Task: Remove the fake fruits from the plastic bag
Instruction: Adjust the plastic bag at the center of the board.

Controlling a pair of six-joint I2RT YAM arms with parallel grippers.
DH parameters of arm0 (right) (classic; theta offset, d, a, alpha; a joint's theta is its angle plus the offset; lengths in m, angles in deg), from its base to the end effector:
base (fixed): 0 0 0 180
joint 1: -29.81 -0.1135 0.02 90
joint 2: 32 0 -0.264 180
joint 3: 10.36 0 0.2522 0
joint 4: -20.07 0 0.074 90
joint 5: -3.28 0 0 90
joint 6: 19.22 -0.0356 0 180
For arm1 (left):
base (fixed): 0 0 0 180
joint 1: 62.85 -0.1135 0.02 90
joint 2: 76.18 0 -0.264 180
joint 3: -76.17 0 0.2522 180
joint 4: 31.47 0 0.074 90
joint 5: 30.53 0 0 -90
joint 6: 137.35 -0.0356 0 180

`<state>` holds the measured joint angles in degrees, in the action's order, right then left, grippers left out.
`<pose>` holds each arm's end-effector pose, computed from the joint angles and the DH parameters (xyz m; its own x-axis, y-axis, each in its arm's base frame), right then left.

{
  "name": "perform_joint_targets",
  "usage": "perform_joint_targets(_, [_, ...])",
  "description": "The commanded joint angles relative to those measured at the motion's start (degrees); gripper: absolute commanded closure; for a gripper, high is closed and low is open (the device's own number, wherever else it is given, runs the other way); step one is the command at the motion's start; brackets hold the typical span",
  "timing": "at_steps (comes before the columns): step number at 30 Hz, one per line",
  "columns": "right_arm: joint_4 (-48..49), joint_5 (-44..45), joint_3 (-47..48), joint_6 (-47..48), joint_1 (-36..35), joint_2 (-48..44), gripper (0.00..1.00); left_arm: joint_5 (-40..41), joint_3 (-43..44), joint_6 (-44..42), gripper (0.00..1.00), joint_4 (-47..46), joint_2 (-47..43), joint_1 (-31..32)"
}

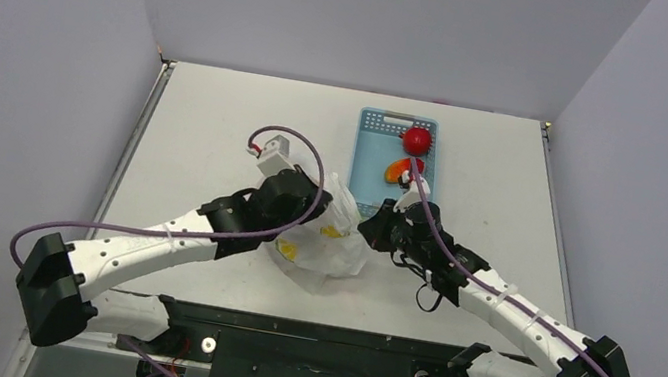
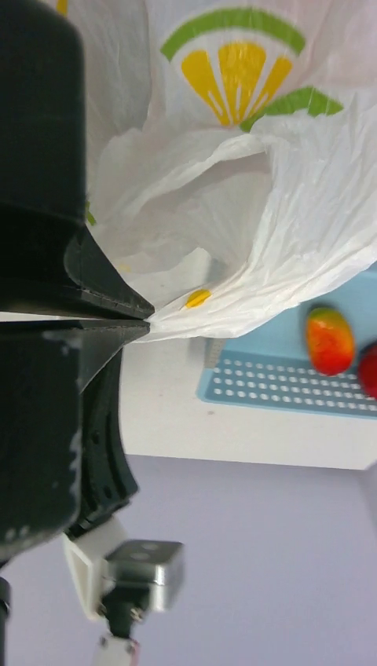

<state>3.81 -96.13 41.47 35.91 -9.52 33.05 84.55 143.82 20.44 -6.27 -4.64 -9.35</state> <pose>0.1890 0.1624 0.2415 -0.7327 0.1288 -0.6682 -0.3857 0.7304 0.5637 0.1792 -0.2168 0.2952 -0.5794 -0.6267 -0.5211 -0.0758 0.6780 -0.7311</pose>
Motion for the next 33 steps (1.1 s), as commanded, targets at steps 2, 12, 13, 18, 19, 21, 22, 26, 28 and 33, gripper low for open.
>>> perform_joint_targets(2, [-0.44,12.43,-1.26,-4.64,-3.22,-2.3,1.0,17.55,3.25,11.8,1.0,12.1,-9.86,-1.75])
perform_joint_targets(12, [-1.1,13.7,2.12,-0.73,-4.7,-3.11,1.0,24.39,3.77,13.42,1.0,32.36,-26.35,-14.56])
perform_joint_targets(13, [-0.84,13.57,2.11,-0.33,-4.83,-3.28,1.0,22.99,3.66,11.68,1.0,33.0,-27.77,-16.51])
perform_joint_targets(18, [-0.07,10.39,3.6,4.68,-4.91,-1.24,1.0,9.32,3.22,-2.74,1.0,32.66,-29.71,-20.3])
perform_joint_targets(19, [-0.01,9.17,4.26,5.14,-5.0,-0.7,1.0,7.81,3.49,-4.76,1.0,32.63,-29.65,-20.72])
perform_joint_targets(21, [-0.27,8.15,5.58,5.81,-5.05,-0.08,1.0,3.56,4.94,-10.92,1.0,32.95,-29.34,-20.94])
perform_joint_targets(22, [-1.31,8.12,6.21,5.92,-5.05,0.13,1.0,0.74,6.19,-14.79,0.99,33.45,-29.26,-20.97])
perform_joint_targets(26, [-4.12,8.52,9.52,6.29,-5.03,0.45,1.0,-6.5,10.81,-25.27,0.56,35.72,-29.83,-20.98])
perform_joint_targets(28, [-5.71,8.72,11.28,7.03,-4.98,1.05,1.0,-10.95,12.9,-29.69,0.43,36.25,-30.78,-20.98])
perform_joint_targets(33, [-9.22,7.98,15.26,7.93,-5.1,3.14,1.0,-23.54,15.9,-39.0,0.37,35.29,-31.81,-20.98])
